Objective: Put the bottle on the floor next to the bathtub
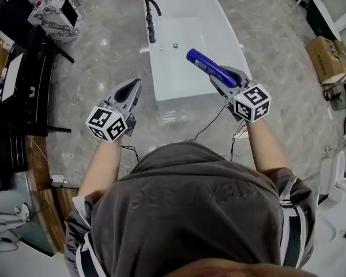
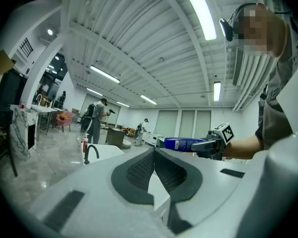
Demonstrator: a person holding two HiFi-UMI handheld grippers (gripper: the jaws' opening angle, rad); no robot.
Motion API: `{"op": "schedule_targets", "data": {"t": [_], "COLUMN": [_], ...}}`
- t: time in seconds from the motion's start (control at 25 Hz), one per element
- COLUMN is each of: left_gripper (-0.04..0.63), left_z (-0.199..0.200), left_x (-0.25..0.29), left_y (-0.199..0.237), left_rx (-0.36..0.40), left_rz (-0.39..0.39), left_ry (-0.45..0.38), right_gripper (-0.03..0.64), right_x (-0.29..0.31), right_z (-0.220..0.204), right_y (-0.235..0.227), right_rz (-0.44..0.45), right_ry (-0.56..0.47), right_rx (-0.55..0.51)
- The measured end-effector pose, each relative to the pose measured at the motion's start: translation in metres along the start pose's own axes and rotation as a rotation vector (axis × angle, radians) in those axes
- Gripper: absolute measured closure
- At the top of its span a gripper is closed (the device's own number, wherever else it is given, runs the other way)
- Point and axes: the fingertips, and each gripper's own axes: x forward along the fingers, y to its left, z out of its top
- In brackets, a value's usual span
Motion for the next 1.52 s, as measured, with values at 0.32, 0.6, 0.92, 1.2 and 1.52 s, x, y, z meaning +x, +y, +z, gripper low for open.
{"op": "schedule_targets", "data": {"t": [0.32,0.6,0.92,1.2,1.52], "left_gripper": [0.589,0.589,0.589,0.589,0.589], "left_z": [-0.018,-0.044,-0.112,-0.179,-0.321], "left_x": [0.019,0.056,0.056,0.018,-0.049], "left_y": [-0.005,-0.020,-0.003,0.069,0.170], "left_rx": [-0.003,-0.029,-0.058,-0.089,-0.219], "left_rz": [0.059,0.181,0.237,0.230,0.260], "left_ry": [0.010,0.022,0.126,0.136,0.211], "right_gripper": [0.483,0.483,0.483,0.483,0.483], "right_x": [0.015,0.014,0.071,0.152,0.248], "right_z": [-0.012,-0.032,-0.100,-0.197,-0.382], "right_y": [-0.007,-0.039,0.003,0.080,0.155], "right_rz": [0.098,0.253,0.443,0.538,0.611], "right_ry": [0.018,0.083,0.286,0.524,0.873], "right_rx": [-0.046,-0.140,-0.443,-0.611,-0.715]}}
